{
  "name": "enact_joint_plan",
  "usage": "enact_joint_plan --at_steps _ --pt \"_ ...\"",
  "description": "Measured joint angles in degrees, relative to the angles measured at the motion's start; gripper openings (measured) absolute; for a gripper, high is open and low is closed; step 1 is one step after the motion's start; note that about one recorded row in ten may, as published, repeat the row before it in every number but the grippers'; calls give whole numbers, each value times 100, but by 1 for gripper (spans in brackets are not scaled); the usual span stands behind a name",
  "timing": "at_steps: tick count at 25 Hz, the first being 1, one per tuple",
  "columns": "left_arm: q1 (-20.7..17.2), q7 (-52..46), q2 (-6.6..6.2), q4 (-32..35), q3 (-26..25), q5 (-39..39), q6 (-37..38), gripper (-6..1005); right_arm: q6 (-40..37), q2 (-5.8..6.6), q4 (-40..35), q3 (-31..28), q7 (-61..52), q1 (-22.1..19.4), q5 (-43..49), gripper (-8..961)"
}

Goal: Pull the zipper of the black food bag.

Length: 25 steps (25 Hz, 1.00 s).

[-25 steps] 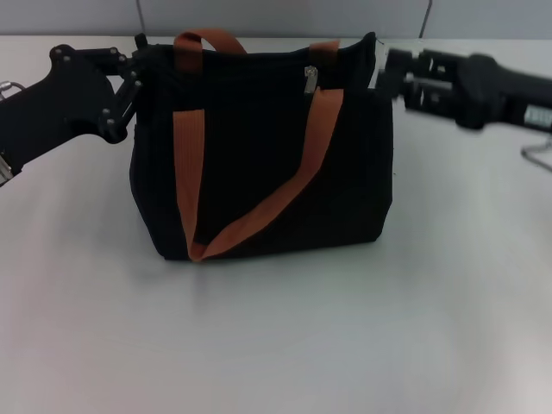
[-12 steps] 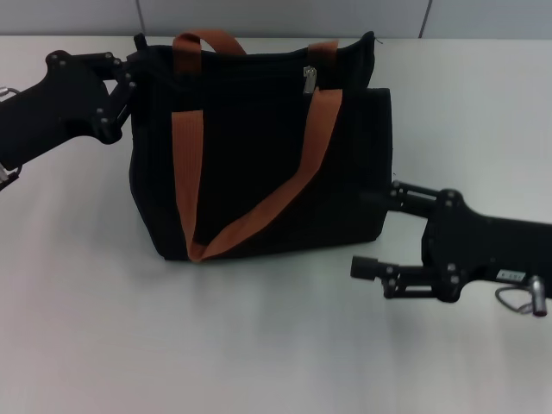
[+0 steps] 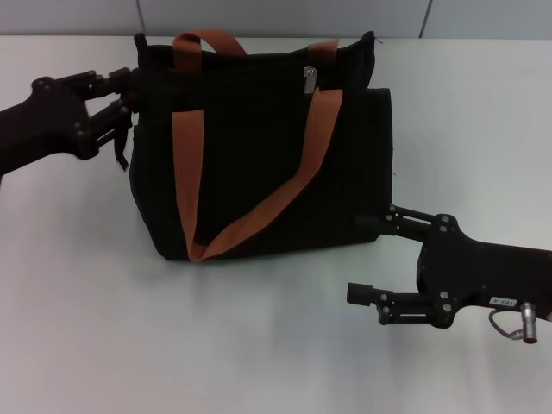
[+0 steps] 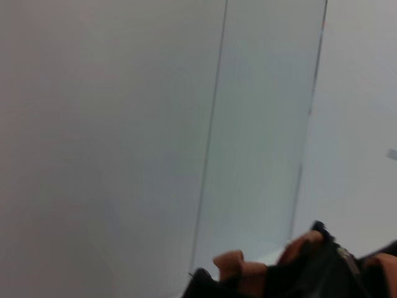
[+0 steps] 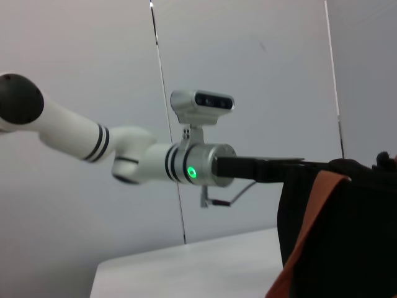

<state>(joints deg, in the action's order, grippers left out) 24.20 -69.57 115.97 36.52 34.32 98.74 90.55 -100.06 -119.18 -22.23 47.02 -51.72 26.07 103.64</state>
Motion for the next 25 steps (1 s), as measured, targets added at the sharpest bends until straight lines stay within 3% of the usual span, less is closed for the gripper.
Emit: enact_joint_plan --at_steps 6,9,11,16,17,25 --pt "36 -887 -506 80 3 254 929 327 108 -9 5 0 5 22 111 823" --pt "52 -962 -579 52 -8 256 1510 423 178 -18 19 0 7 31 119 822" --pt "61 -840 -522 7 31 278 1782 521 223 -26 86 0 53 55 119 822" --pt "-18 159 -119 -96 592 382 2280 810 308 -27 285 -9 295 100 90 821" --pt "-78 455 -10 -190 799 410 2195 810 317 -26 291 -5 299 100 91 821" --pt "-129 1398 189 -922 1021 1042 1431 810 369 -21 463 0 420 100 340 820"
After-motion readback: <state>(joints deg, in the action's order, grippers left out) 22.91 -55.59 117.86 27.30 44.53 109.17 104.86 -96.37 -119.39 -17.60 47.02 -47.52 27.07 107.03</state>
